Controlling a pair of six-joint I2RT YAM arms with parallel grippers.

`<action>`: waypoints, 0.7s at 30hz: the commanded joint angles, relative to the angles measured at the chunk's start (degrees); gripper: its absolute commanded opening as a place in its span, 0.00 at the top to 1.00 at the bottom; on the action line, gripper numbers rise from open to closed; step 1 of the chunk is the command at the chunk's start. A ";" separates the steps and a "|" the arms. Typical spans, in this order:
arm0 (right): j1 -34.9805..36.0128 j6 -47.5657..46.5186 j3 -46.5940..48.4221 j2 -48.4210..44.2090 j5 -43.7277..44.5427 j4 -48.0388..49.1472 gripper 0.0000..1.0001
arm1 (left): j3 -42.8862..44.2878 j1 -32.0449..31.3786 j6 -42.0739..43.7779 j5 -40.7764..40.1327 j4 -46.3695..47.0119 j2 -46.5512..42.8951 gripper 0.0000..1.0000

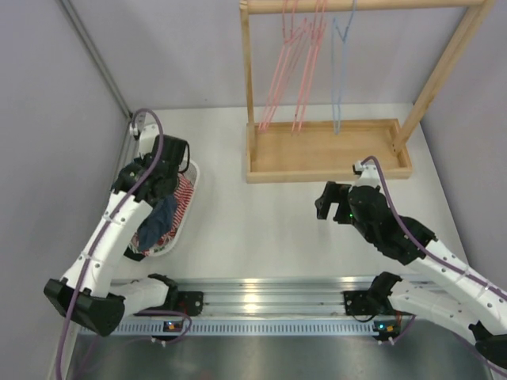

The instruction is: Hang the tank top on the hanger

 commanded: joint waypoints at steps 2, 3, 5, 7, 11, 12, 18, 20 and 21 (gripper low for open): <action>0.52 -1.23 2.30 0.22 0.50 1.36 0.00 | 17.90 -4.07 4.79 8.72 -2.98 1.01 1.00; 0.52 -1.23 2.74 0.31 0.41 1.45 0.00 | 22.63 -5.39 5.31 11.19 -2.98 1.37 1.00; 0.52 -1.23 3.35 0.83 -0.20 1.97 0.00 | 27.48 -6.36 5.93 21.42 -1.32 2.08 1.00; 0.52 -1.23 4.23 1.53 -1.34 2.33 0.00 | 29.17 -8.37 5.67 28.40 3.22 1.55 1.00; 0.52 -0.97 5.73 2.85 -2.48 3.12 0.00 | 32.41 -11.98 2.60 37.66 10.19 0.76 1.00; 0.52 -0.97 6.34 3.03 -2.75 3.29 0.00 | 33.21 -13.47 1.46 38.97 10.72 0.93 1.00; 0.52 -0.62 7.05 4.61 -4.42 4.61 0.00 | 20.95 -14.80 -5.21 38.99 16.18 -5.64 1.00; 0.60 -0.97 5.83 4.79 -6.34 6.18 0.00 | 9.66 -14.89 -7.41 38.53 17.58 -9.86 1.00; 0.69 -1.67 5.12 4.70 -8.01 7.50 0.00 | 5.75 -14.89 -10.30 40.81 20.89 -10.83 1.00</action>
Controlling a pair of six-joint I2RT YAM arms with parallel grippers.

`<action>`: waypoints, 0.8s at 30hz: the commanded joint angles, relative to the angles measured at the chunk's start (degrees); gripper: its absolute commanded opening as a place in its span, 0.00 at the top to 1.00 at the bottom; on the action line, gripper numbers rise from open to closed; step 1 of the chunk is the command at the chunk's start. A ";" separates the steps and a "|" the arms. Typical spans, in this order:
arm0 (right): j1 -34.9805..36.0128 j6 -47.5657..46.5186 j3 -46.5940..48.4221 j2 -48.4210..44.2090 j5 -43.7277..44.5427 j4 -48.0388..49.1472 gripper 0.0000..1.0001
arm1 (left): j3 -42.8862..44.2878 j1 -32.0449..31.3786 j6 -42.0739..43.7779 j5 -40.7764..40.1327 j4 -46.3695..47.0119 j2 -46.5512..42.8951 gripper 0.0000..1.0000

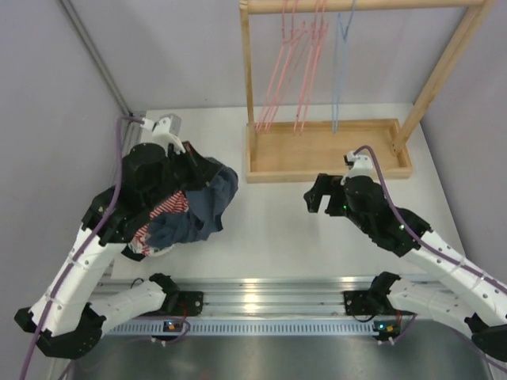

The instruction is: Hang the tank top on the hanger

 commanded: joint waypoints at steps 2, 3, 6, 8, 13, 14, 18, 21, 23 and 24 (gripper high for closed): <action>1.74 -2.03 -1.33 -0.28 -6.07 7.95 0.00 | -17.98 -1.29 -8.99 10.91 10.42 -4.03 1.00; 2.18 -2.03 -1.69 -0.20 -5.98 8.66 0.00 | -18.81 -5.13 -9.53 10.75 11.91 -3.42 1.00; 2.89 -2.55 -2.49 0.16 -5.72 10.42 0.00 | -15.93 -16.80 -6.82 3.57 10.53 3.77 1.00; 3.06 -2.55 -2.84 0.16 -5.63 10.87 0.00 | -15.56 -21.84 -7.33 0.65 9.99 9.67 1.00; 3.41 -1.76 -5.21 -0.54 -6.06 10.52 0.00 | -25.48 -22.57 -10.50 2.57 17.10 18.63 0.70; 3.59 -1.59 -6.34 -0.63 -6.16 10.34 0.00 | -28.02 -22.57 -11.80 2.31 18.94 19.26 0.44; 4.12 -0.97 -9.51 -1.25 -6.25 9.46 0.00 | -31.20 -22.57 -13.49 -3.20 19.49 14.88 0.02; 4.29 -0.53 -12.15 -1.78 -6.16 8.59 0.00 | -31.47 -22.57 -13.40 -7.16 15.90 7.51 0.05; 4.73 0.08 -14.25 -1.86 -5.89 8.15 0.00 | -32.34 -22.57 -14.01 -6.75 13.78 5.04 0.09; 5.08 0.69 -14.96 -1.95 -5.63 7.80 0.00 | -32.70 -22.66 -14.80 -6.48 12.73 3.89 0.14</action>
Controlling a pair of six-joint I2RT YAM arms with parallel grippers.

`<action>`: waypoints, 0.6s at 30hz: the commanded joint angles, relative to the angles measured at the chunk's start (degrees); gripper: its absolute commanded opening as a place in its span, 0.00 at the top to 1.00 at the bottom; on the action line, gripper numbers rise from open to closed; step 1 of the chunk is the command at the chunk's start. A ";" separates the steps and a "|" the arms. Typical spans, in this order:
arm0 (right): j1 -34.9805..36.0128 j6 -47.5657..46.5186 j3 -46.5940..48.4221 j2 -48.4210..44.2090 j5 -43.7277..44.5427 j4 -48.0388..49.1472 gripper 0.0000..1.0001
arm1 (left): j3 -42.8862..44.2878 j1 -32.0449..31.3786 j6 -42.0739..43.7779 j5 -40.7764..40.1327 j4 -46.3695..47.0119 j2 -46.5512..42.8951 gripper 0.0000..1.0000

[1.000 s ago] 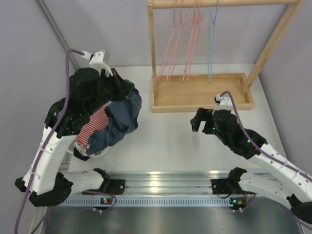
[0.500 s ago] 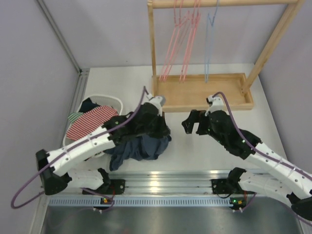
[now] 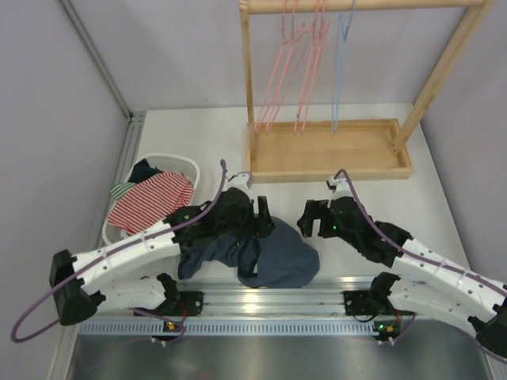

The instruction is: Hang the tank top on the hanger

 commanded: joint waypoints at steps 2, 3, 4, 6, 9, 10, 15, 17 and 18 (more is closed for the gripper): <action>2.44 3.00 -4.27 -1.36 0.32 0.10 0.05 | -2.64 -0.15 -2.22 -0.14 -3.69 -8.76 0.29; 2.79 3.61 -5.42 -1.45 0.14 0.27 0.07 | -4.06 -0.23 -1.87 1.62 -3.60 -9.90 0.30; 3.15 4.66 -6.48 -1.63 -0.12 0.88 0.10 | -5.38 -0.41 -1.26 6.51 -3.43 -11.65 0.34; 4.46 5.98 -9.65 -1.71 -0.47 1.41 0.12 | -9.68 -2.77 0.15 8.66 -2.72 -12.98 0.34; 6.22 8.62 -13.34 -3.12 -0.65 1.85 0.17 | -13.90 -6.46 1.20 8.66 -2.38 -11.94 0.29; 6.40 9.58 -14.13 -4.34 -1.09 2.20 0.17 | -15.48 -7.26 1.64 8.66 -1.50 -11.15 0.27; 7.10 10.65 -17.65 -6.29 -3.20 4.23 0.21 | -15.41 -11.39 4.02 4.55 2.46 -0.89 0.21; 7.71 11.26 -18.18 -4.89 -3.81 5.89 0.24 | -15.06 -12.36 4.80 2.78 3.25 1.50 0.19; 7.89 11.35 -18.44 -4.10 -3.99 6.77 0.25 | -14.80 -12.63 5.07 1.38 4.12 3.95 0.19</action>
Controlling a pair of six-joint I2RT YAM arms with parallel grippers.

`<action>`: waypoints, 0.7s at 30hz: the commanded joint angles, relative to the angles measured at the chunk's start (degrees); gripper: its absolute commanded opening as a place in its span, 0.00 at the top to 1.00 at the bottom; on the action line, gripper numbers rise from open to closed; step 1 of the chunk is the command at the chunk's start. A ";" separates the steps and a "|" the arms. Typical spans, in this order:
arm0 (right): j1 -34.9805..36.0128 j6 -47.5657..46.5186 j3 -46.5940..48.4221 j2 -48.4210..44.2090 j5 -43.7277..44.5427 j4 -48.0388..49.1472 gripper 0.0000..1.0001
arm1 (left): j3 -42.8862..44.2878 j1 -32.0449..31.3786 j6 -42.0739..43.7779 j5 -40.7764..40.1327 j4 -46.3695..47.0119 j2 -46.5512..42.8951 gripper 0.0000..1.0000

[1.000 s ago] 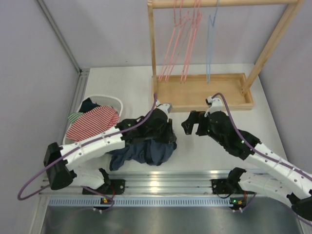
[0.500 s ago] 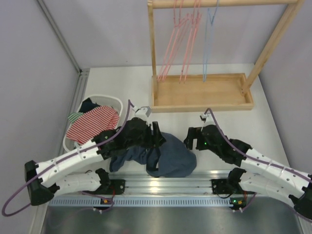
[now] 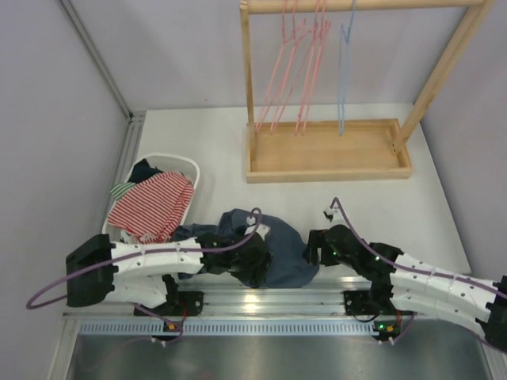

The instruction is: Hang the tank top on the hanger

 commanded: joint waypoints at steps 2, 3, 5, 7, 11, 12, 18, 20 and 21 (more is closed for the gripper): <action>2.39 2.44 -0.30 3.98 -1.44 7.09 0.28 | 2.24 -2.05 3.02 -4.93 3.52 5.84 0.20; 2.57 2.70 -0.13 4.86 -1.00 7.18 0.29 | 2.59 -2.40 3.29 -5.19 3.43 7.07 0.21; 3.09 3.23 0.49 6.27 0.23 6.31 0.33 | 3.56 -4.42 3.20 -6.69 1.94 9.18 0.31; 3.09 3.58 0.49 5.84 0.76 6.13 0.46 | 3.56 -5.30 3.03 -6.25 2.55 9.54 0.55; 3.09 2.62 5.03 3.65 4.71 2.10 0.79 | 7.41 -5.57 5.56 -5.28 2.65 10.77 1.00; 3.09 2.27 6.80 3.21 6.20 0.34 0.86 | 9.43 -5.66 6.36 -5.11 2.12 11.20 1.00; 0.38 -3.35 28.66 -1.46 14.12 -15.47 0.92 | 38.31 -6.19 10.75 -6.60 -9.12 15.06 1.00; -2.51 -6.78 39.61 -0.85 15.09 -20.93 0.92 | 54.04 -6.10 12.51 -7.74 -13.16 17.26 1.00; -3.75 -7.83 43.25 -0.23 15.00 -22.60 0.92 | 59.75 -6.18 12.95 -8.79 -18.57 20.32 1.00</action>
